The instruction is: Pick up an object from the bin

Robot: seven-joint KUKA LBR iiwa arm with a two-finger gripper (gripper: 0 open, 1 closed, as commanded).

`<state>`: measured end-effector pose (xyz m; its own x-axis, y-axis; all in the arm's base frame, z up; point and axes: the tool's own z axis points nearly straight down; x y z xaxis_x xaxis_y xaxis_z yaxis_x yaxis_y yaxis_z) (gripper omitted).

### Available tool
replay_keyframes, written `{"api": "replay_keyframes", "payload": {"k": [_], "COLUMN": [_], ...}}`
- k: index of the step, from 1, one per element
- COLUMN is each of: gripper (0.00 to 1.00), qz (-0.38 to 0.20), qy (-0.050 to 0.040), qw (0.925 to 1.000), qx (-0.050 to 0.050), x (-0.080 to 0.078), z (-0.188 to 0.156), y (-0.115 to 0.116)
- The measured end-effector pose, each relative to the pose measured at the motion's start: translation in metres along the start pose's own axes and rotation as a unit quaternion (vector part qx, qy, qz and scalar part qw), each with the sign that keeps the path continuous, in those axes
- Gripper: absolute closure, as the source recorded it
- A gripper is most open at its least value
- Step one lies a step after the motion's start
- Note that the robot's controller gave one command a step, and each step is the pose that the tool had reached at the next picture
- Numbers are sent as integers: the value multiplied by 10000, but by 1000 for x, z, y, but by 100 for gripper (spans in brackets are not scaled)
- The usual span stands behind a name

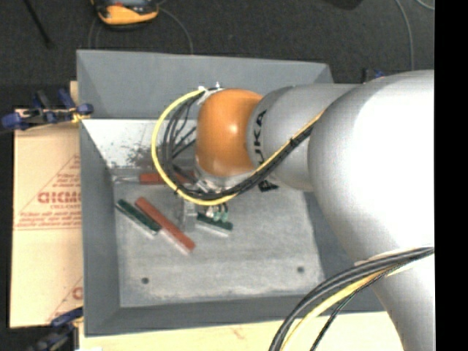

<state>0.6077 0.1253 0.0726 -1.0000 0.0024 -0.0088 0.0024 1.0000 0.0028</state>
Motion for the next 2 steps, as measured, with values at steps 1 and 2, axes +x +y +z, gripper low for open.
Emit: {"api": "replay_keyframes", "payload": {"k": [1, 2], "gripper": [100, 100], "qz": [69, 184], "qy": [61, 12], "qw": [10000, 9998], "qx": [8, 1], "x": [-4, -10], "z": [-41, -82], "y": [-3, -12]}}
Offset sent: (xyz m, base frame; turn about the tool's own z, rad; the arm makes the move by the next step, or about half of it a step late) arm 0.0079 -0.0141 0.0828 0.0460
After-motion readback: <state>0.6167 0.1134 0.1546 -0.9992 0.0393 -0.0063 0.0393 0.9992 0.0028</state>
